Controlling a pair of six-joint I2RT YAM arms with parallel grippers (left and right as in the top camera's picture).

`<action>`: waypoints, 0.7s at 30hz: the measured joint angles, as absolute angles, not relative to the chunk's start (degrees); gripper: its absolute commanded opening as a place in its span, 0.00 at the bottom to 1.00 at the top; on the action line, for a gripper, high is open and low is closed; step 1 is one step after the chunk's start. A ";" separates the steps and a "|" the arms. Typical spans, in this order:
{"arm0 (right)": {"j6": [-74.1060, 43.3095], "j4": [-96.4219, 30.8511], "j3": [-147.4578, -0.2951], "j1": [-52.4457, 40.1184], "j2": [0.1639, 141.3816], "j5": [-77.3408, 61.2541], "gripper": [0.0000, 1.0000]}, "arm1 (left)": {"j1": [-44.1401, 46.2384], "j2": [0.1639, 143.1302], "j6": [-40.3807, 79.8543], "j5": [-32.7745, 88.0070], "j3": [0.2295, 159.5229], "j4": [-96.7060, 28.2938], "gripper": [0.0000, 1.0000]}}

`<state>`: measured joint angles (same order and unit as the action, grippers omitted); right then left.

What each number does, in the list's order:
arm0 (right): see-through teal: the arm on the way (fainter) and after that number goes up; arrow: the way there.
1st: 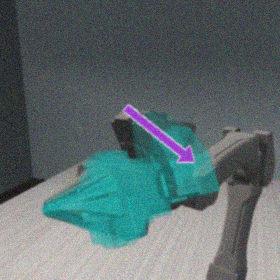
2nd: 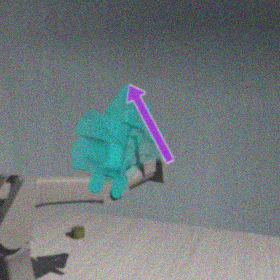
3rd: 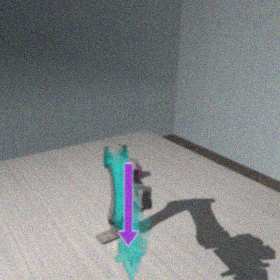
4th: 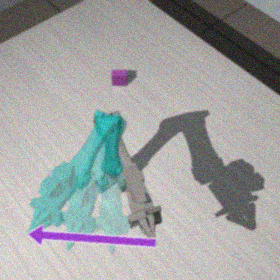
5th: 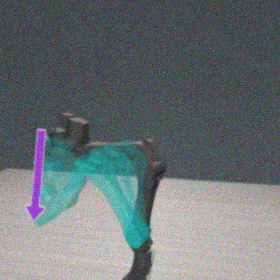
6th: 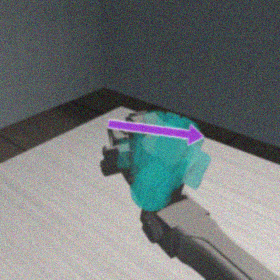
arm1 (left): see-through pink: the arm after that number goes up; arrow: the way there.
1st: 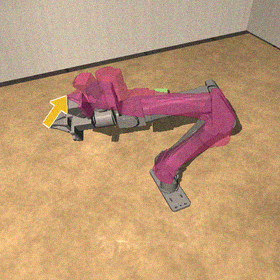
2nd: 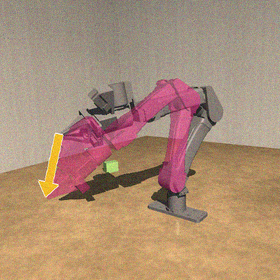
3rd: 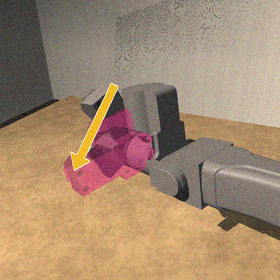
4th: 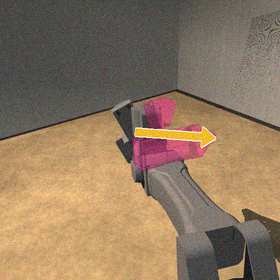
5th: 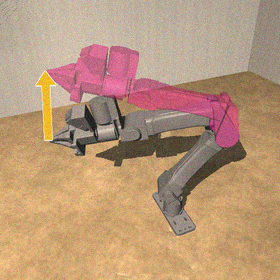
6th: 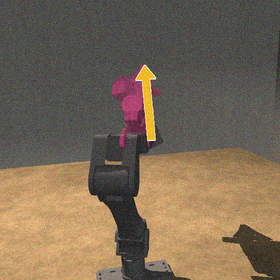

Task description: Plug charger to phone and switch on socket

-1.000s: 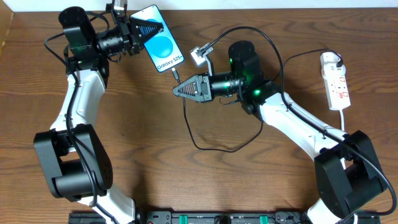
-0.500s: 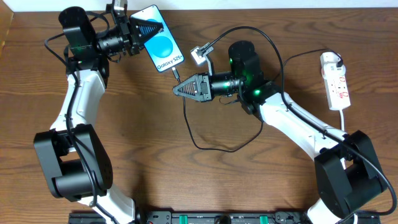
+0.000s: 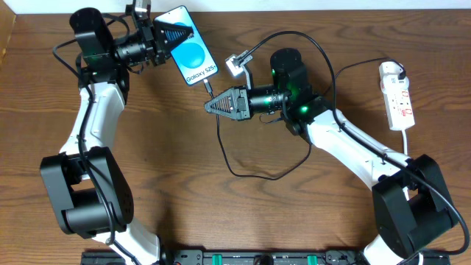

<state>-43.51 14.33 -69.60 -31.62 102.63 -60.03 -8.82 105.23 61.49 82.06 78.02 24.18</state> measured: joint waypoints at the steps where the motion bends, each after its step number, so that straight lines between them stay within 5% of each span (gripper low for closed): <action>1: -43.53 14.33 -69.60 -31.62 102.63 -60.03 0.01 | -8.75 105.25 61.47 81.95 78.02 24.23 0.07; 21: -43.68 15.14 -69.60 -31.59 102.63 -60.86 0.01 | -8.23 105.25 60.01 81.49 78.02 24.27 0.07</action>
